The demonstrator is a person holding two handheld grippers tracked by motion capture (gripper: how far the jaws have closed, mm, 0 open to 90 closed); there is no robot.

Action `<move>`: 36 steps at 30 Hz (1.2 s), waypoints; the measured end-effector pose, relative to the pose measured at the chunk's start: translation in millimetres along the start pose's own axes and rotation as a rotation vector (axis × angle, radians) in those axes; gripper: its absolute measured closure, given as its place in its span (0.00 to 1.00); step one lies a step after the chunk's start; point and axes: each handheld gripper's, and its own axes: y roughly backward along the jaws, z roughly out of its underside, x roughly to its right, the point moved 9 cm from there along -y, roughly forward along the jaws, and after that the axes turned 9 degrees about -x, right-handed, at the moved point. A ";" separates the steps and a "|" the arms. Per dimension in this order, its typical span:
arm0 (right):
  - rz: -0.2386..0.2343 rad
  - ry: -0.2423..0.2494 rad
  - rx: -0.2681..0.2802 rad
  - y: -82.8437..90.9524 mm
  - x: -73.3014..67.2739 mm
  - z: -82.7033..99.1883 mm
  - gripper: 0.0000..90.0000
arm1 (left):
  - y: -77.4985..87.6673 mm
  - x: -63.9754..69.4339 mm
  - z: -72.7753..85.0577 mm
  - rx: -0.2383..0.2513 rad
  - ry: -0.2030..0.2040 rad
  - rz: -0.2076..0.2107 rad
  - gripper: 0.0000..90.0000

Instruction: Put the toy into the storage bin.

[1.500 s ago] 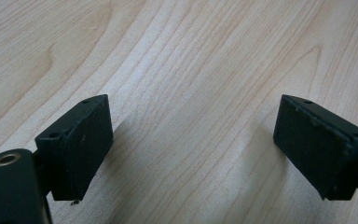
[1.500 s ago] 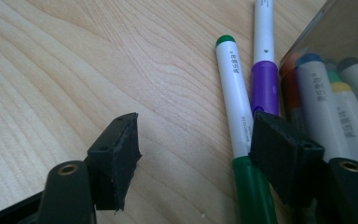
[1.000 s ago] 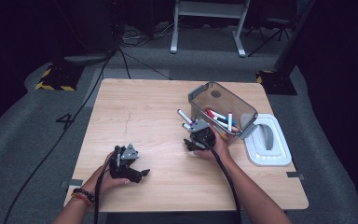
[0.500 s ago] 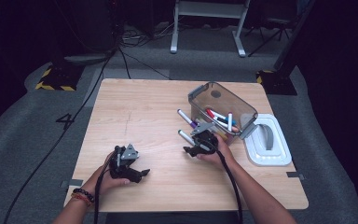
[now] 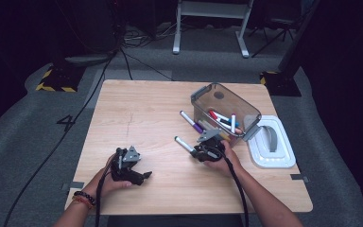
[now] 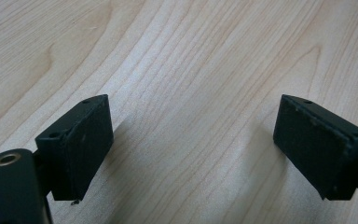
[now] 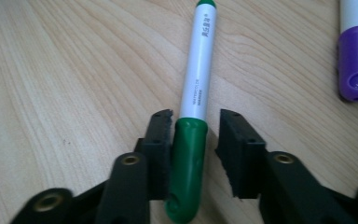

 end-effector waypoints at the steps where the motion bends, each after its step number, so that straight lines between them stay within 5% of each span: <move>1: 0.004 -0.007 0.006 0.0 1.0 0.3 0.81 | 0.0 0.0 0.0 0.001 0.000 0.001 0.14; 10: 0.006 0.043 0.004 1.1 -2.7 -1.0 0.82 | 0.0 0.0 0.0 0.000 -0.001 0.001 0.14; 17: 0.008 0.074 0.068 26.9 -5.8 -9.8 0.82 | 0.0 0.0 -0.1 0.000 0.000 0.001 0.14; 27: 0.008 0.118 0.193 103.2 -15.3 -25.6 0.82 | 0.0 0.0 0.0 0.000 -0.001 0.001 0.14; 33: 0.059 0.121 0.229 151.9 -4.9 -31.4 0.82 | 0.0 0.0 0.0 0.001 0.000 0.000 0.14; 36: 0.107 0.100 0.241 180.9 13.7 -34.6 0.82 | 0.0 0.0 0.0 0.000 0.000 0.001 0.14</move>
